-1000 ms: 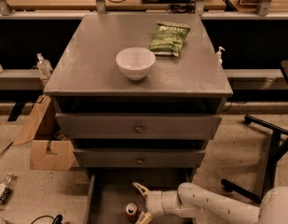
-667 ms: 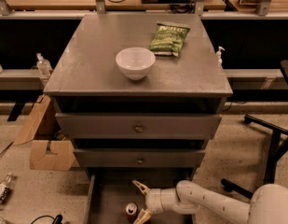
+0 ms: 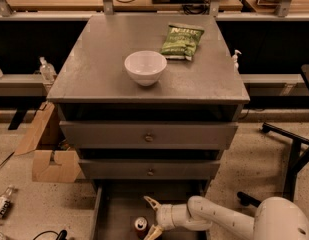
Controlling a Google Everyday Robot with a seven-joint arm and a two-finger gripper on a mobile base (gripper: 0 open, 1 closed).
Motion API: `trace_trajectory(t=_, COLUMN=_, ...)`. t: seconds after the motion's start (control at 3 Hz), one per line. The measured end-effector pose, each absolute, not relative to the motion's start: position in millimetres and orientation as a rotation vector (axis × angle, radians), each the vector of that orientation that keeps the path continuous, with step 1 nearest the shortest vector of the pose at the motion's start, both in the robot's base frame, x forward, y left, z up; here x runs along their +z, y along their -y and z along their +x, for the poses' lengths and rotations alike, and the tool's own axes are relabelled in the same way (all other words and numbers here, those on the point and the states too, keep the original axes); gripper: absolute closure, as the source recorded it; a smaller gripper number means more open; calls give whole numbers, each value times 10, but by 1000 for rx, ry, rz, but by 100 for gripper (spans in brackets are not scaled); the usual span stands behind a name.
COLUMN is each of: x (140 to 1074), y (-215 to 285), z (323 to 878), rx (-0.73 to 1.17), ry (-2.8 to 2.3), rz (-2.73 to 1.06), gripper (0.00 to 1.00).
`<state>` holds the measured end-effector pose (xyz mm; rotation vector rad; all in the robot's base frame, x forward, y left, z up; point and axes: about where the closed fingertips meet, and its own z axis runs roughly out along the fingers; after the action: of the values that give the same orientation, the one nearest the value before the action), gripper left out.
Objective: Pick coke can from bottom drawer and place on counter
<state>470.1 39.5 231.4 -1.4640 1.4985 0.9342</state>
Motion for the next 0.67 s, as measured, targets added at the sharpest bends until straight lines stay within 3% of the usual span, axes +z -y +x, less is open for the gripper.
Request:
trace_trajectory(t=0.33, x=2084, y=-436, z=4716, rx=941, ry=-1533, rz=-1459, gripper=0)
trace_trajectory(t=0.67, x=1889, y=-548, z=4729, rx=959, ry=-1561, rz=-1466, gripper=26)
